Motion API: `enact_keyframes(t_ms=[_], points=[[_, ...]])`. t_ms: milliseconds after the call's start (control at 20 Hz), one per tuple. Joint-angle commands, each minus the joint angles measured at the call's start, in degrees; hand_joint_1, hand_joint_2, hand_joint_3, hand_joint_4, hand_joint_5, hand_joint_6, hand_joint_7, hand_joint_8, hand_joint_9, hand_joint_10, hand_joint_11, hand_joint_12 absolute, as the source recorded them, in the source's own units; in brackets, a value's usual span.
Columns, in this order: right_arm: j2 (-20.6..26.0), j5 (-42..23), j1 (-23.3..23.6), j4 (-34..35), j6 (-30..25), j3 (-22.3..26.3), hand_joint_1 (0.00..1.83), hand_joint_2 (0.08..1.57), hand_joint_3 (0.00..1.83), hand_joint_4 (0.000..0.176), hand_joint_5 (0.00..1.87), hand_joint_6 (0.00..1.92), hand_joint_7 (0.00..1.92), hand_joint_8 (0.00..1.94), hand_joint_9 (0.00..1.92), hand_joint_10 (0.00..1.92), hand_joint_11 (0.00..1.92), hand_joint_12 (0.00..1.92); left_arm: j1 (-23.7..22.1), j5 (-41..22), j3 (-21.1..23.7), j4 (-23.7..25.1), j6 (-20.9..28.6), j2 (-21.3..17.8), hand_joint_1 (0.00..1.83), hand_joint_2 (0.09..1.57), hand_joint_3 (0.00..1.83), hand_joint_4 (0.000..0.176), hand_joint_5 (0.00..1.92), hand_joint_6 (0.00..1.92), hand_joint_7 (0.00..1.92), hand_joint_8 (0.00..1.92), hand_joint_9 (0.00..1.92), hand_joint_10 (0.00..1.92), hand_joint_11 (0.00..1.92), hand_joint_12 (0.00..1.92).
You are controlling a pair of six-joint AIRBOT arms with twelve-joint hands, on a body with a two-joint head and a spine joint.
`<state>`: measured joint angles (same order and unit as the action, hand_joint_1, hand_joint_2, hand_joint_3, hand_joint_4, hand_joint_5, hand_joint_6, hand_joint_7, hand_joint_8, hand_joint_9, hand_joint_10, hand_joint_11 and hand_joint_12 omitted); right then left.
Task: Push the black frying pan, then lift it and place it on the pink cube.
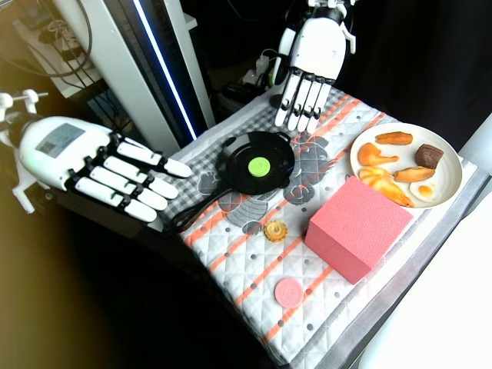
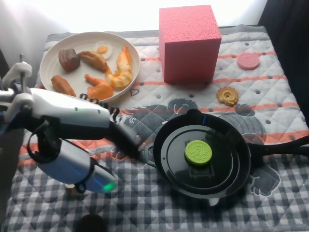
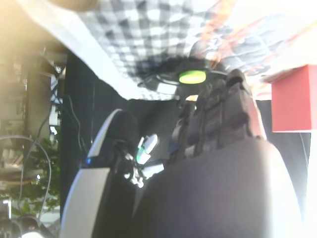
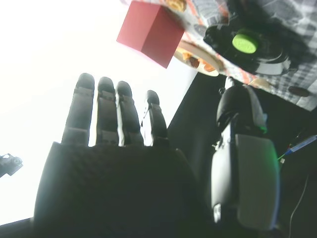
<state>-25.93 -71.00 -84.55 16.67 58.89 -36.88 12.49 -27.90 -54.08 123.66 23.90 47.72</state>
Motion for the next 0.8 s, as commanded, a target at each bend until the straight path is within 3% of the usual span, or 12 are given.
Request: enact_keyframes(t_ms=[0, 400, 600, 750], points=[[0.11, -8.25, 0.24, 1.14, -0.39, -0.25, 0.28, 1.28, 0.01, 0.000, 0.00, 0.00, 0.00, 0.00, 0.00, 0.00, 0.00, 0.00, -0.47, 1.93, 0.32, -0.95, 0.80, -0.86, 0.60, 1.28, 0.00, 0.000, 0.64, 0.01, 0.60, 0.01, 0.51, 0.03, 0.14, 0.88], [0.32, -9.85, -0.15, 1.92, -1.15, -0.19, 0.27, 1.28, 0.00, 0.000, 0.00, 0.00, 0.00, 0.00, 0.00, 0.00, 0.00, 0.00, -0.81, 3.29, 1.07, 1.56, 1.64, -0.82, 0.63, 1.27, 0.00, 0.000, 0.66, 0.00, 0.64, 0.00, 0.55, 0.01, 0.11, 1.00], [0.30, -10.92, -1.26, 2.43, -1.67, -0.22, 0.24, 1.28, 0.00, 0.000, 0.00, 0.00, 0.00, 0.00, 0.00, 0.00, 0.00, 0.00, -0.52, 4.89, 0.14, 2.79, 1.27, 1.34, 0.50, 1.32, 0.01, 0.000, 0.59, 0.00, 0.55, 0.00, 0.47, 0.00, 0.01, 1.09], [0.26, -11.37, -1.62, 2.72, -1.94, -0.22, 0.24, 1.27, 0.00, 0.006, 0.00, 0.00, 0.00, 0.00, 0.00, 0.00, 0.02, 0.01, 0.29, 6.53, -0.27, 3.19, 0.00, 2.64, 0.33, 1.35, 0.01, 0.000, 0.49, 0.00, 0.41, 0.00, 0.37, 0.00, 0.00, 0.97]])
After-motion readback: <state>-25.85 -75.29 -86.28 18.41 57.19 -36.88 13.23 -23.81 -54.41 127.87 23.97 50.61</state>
